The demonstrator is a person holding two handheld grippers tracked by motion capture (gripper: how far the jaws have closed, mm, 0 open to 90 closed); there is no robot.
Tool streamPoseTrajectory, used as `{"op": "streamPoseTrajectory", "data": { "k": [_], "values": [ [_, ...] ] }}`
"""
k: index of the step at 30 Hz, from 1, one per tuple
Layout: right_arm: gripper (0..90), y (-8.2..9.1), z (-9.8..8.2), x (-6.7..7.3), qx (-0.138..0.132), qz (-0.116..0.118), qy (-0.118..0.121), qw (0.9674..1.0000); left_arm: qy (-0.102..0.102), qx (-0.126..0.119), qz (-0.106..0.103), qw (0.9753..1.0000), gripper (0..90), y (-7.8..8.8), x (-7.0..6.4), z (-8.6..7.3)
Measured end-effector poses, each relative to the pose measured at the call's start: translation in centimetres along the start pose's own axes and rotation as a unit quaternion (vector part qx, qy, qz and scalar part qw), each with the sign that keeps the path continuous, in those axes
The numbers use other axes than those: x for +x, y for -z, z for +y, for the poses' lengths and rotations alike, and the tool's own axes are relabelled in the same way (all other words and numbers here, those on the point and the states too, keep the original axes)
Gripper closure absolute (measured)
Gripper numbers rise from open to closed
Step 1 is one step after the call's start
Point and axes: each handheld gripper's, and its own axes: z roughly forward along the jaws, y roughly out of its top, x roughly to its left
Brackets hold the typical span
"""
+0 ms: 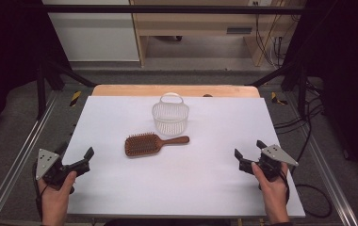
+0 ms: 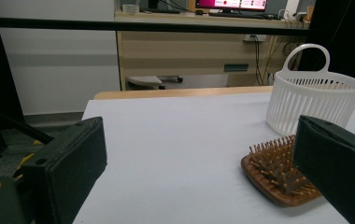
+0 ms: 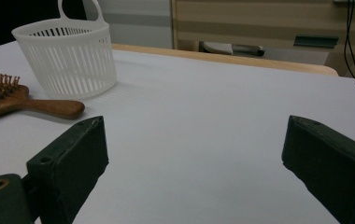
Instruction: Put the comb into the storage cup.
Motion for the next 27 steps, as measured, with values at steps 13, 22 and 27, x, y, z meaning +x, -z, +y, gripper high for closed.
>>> {"op": "streamPoseTrajectory", "data": {
  "k": [13, 22, 27],
  "values": [
    [6.0, 0.4, 0.1, -0.2, -0.022, -0.012, 0.000, 0.9997, -0.001, -0.002, -0.003, 1.0000, 4.7, 0.2, 0.0, 0.1],
    [6.2, 0.5, 0.2, 0.0, -0.026, -0.006, 0.004, 0.9996, 0.001, 0.004, -0.013, 0.9999, 7.7, 0.3, -0.2, 0.1],
    [6.3, 0.5, 0.2, 0.1, -0.022, -0.006, 0.006, 0.9997, 0.002, 0.039, -0.022, 0.9990, 32.3, 0.5, -1.0, 0.2]
  ]
}}
